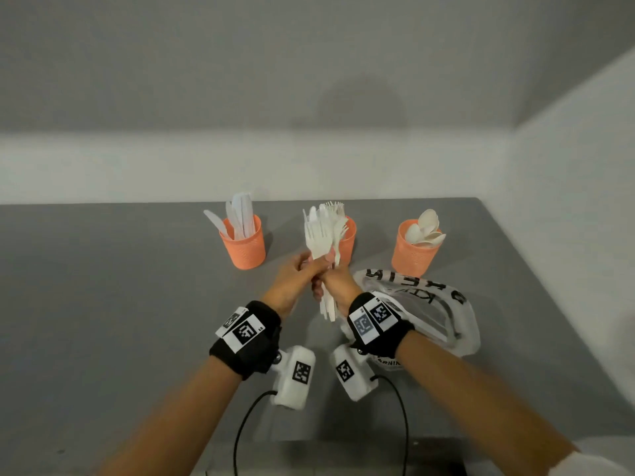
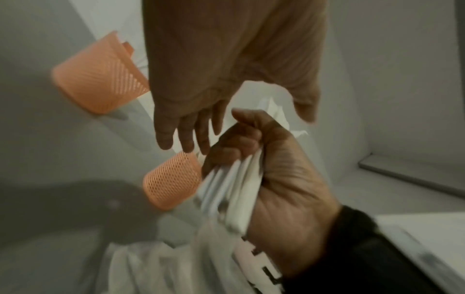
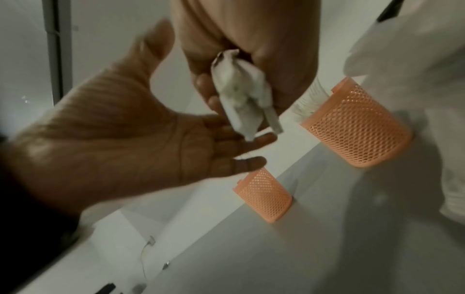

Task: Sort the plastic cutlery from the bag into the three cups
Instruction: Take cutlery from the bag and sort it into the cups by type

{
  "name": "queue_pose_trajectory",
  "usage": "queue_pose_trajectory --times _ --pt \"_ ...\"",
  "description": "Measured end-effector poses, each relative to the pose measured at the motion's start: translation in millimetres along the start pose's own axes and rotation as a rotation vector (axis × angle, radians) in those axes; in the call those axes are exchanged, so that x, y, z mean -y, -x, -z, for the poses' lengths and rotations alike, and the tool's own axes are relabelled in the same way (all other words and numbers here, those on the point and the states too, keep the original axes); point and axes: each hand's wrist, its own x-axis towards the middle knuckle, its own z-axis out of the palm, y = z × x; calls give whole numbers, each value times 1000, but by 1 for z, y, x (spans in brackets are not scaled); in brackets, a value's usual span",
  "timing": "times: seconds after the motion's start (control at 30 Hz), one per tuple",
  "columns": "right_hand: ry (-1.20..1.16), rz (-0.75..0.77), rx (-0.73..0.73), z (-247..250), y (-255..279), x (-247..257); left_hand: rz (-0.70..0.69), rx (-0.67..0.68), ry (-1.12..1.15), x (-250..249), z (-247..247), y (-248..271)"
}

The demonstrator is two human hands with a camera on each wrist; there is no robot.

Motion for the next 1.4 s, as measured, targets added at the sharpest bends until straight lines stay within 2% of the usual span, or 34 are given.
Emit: queue_pose_trajectory --times 0.07,0.13,0.2,0.27,0.4,0.43,0.5,0.57,0.63,0.73,0.9,1.1,1.23,1.4 --pt "38 -71 150 -3 7 -1 -30 22 -24 -3 6 -5" --pt "26 -155 331 -2 9 -3 19 27 23 -6 11 -9" --pt "5 -209 403 -2 10 1 52 -13 44 -6 13 -11" --pt "7 -219 361 -3 8 3 25 -119 -24 -6 12 -14" --pt "59 -2 120 -15 5 0 -68 -357 -71 -2 9 -28" --pt "42 21 85 -20 3 -3 -88 -348 -73 -3 8 -30" --pt "13 7 53 -25 2 -6 -122 -228 -122 -7 7 -28" --pt "-19 -71 110 -23 -2 -8 -104 -151 -149 -9 10 -26" --pt "-91 -131 164 -17 -6 -8 -63 -242 -163 -5 21 -30" --pt "-132 -168 167 -14 -9 -9 -118 -400 -172 1 38 -35" --pt "-110 -180 174 -20 -9 -13 -121 -370 -137 3 44 -34" --pt "-117 -168 192 -18 -7 -13 -108 -391 -250 8 44 -38" --pt "-179 -171 212 -12 -6 -15 -130 -395 -115 3 47 -37" --pt "-191 -197 243 -8 -5 -17 -204 -507 134 -19 50 -36"
